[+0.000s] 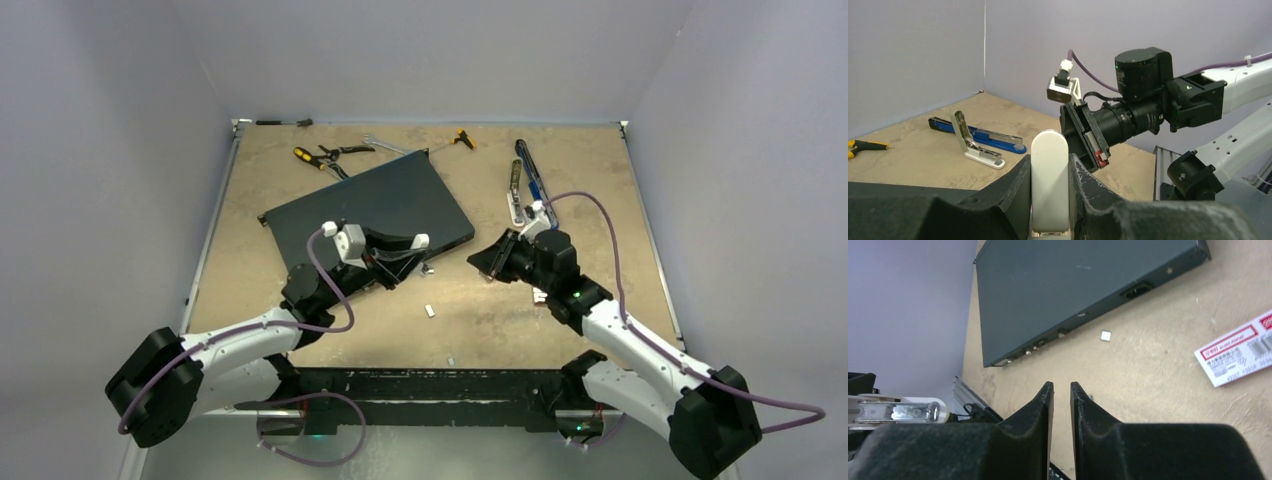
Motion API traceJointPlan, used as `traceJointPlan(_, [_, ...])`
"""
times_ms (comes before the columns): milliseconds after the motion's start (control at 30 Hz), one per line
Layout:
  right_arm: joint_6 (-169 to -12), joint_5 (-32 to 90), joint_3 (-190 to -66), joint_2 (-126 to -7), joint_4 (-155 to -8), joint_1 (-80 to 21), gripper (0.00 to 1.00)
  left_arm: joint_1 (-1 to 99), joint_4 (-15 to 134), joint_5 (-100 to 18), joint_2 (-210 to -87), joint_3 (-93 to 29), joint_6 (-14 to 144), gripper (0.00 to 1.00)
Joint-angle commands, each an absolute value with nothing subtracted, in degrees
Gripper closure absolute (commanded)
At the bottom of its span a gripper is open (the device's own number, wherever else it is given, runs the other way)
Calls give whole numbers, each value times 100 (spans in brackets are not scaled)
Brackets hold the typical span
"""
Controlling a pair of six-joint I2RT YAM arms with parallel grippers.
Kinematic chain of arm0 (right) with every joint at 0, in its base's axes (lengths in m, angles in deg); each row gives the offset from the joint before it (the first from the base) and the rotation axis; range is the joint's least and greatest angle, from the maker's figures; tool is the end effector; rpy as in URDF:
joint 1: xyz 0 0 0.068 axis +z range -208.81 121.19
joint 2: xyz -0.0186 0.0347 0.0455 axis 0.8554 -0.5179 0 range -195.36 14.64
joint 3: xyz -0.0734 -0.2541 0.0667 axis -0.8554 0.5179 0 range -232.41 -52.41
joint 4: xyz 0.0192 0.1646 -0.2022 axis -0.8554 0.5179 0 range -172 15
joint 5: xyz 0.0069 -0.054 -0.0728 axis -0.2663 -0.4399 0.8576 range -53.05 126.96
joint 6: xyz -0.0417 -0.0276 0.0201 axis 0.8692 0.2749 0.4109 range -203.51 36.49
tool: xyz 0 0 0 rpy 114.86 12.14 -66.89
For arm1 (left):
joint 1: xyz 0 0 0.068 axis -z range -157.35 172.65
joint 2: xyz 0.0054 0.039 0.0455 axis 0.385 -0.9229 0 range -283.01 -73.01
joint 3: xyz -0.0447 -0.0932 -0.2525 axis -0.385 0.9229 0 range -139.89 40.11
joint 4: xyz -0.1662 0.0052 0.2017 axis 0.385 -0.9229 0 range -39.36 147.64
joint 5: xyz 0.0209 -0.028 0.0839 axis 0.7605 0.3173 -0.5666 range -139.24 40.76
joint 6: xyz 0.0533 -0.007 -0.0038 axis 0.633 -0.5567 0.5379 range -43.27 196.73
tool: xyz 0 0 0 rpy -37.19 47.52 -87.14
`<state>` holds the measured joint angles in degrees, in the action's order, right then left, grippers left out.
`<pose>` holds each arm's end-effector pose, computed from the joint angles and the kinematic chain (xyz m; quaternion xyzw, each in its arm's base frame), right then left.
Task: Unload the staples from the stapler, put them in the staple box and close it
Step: Unload the staple at the center of the board.
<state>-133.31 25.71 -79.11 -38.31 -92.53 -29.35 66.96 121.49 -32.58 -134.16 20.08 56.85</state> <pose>0.1812 0.1103 0.2401 0.0819 0.7913 0.4433 0.4130 0.1476 -0.1584 0.2707 0.2339 0.5100 -0.5058 0.6553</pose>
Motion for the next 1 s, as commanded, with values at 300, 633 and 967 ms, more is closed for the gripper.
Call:
traceJointPlan(300, [-11471,929,-8442,-3342,-10140,-2954,57,6704,13092,-2034,-13614,1535,5284,100])
traceJointPlan(633, [-9840,-1651,-8222,-2971,-12236,-2954,43,6711,13016,-1167,-13435,1036,5055,100])
traceJointPlan(967, [-9108,-2648,-8172,-3043,-13701,-2916,24,6703,13132,-519,-13351,866,4747,100])
